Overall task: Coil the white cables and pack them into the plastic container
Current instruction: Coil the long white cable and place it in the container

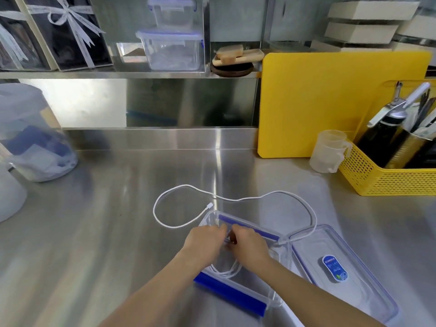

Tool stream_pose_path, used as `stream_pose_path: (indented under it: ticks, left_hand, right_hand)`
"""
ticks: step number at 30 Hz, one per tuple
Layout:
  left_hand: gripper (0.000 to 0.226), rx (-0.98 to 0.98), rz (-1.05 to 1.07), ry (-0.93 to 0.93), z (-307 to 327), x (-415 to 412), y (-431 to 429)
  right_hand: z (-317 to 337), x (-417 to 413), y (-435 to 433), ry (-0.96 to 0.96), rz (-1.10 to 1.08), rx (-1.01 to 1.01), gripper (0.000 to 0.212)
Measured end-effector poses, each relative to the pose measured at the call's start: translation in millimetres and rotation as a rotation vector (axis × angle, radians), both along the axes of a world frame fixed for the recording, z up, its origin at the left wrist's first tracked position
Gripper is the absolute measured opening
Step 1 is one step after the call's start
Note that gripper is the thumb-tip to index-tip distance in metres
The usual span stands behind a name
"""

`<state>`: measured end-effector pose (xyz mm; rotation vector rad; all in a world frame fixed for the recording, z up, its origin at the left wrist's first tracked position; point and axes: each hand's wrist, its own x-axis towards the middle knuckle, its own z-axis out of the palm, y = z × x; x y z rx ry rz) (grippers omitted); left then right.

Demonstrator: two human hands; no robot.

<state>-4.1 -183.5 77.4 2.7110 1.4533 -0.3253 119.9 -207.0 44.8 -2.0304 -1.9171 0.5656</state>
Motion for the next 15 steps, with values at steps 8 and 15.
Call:
stream_pose_path:
  ticks: [8,15]
  left_hand:
    - [0.029,-0.107,0.004,0.067,-18.1,5.3,-8.2]
    - [0.032,-0.219,0.047,0.049,-13.4,7.7,-1.9]
  right_hand:
    - [-32.9,-5.8,1.5,-0.034,0.055,-0.089,0.019]
    - [-12.0,2.0,6.5,-0.093,0.18,-0.235,0.025]
